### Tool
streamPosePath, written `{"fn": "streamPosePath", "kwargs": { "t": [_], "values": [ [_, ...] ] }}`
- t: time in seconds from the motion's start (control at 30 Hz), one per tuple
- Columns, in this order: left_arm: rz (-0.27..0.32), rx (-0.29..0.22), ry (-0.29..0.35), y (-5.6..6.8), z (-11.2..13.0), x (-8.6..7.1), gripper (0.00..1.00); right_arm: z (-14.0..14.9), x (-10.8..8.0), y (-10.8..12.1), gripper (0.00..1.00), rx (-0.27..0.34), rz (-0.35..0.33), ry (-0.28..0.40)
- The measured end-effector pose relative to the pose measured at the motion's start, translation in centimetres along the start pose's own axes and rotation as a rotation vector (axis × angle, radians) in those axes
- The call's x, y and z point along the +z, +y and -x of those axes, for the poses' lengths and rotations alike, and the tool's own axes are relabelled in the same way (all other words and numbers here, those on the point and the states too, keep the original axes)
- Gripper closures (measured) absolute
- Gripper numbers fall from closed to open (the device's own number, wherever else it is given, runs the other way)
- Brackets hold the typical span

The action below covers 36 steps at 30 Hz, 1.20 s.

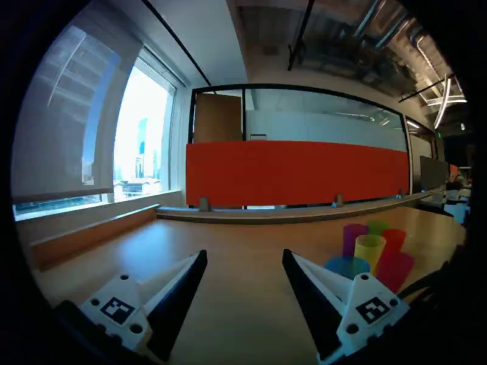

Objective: Pour water

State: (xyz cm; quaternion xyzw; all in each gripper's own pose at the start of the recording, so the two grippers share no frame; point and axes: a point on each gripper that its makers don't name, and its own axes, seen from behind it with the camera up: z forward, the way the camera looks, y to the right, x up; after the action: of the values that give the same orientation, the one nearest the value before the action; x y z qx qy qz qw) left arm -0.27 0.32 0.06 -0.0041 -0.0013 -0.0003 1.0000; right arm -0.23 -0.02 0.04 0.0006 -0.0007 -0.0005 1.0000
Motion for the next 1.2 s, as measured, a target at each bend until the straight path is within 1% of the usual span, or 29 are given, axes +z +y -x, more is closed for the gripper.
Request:
{"fn": "streamPosePath", "kwargs": {
  "t": [0.1, 0.3, 0.47, 0.67, 0.93, 1.2],
  "values": [
    [0.018, -0.002, 0.002, 0.4, -0.4, 0.0, 0.09, 0.9, 0.2, -0.1, 0.01, -0.005, -0.007, -0.006],
    [0.055, -0.027, 0.011, 1.2, -2.2, 0.3, 0.08, -0.2, 0.4, -0.3, 0.01, -0.019, -0.022, 0.0],
    [0.076, -0.028, 0.007, 1.5, -3.7, 0.6, 0.08, -2.3, 0.6, -0.1, 0.01, -0.035, -0.029, 0.012],
    [0.086, -0.004, 0.007, 1.3, -5.5, 1.0, 0.08, -5.1, 1.1, 0.1, 0.01, -0.051, -0.035, 0.023],
    [0.095, 0.022, 0.008, 1.3, -7.8, 1.6, 0.08, -8.8, 1.9, 0.4, 0.01, -0.045, -0.042, 0.029],
    [0.111, 0.04, 0.018, 1.5, -11.6, 2.2, 0.08, -11.4, 2.5, 0.4, 0.01, -0.035, -0.049, 0.008]
  ]
}}
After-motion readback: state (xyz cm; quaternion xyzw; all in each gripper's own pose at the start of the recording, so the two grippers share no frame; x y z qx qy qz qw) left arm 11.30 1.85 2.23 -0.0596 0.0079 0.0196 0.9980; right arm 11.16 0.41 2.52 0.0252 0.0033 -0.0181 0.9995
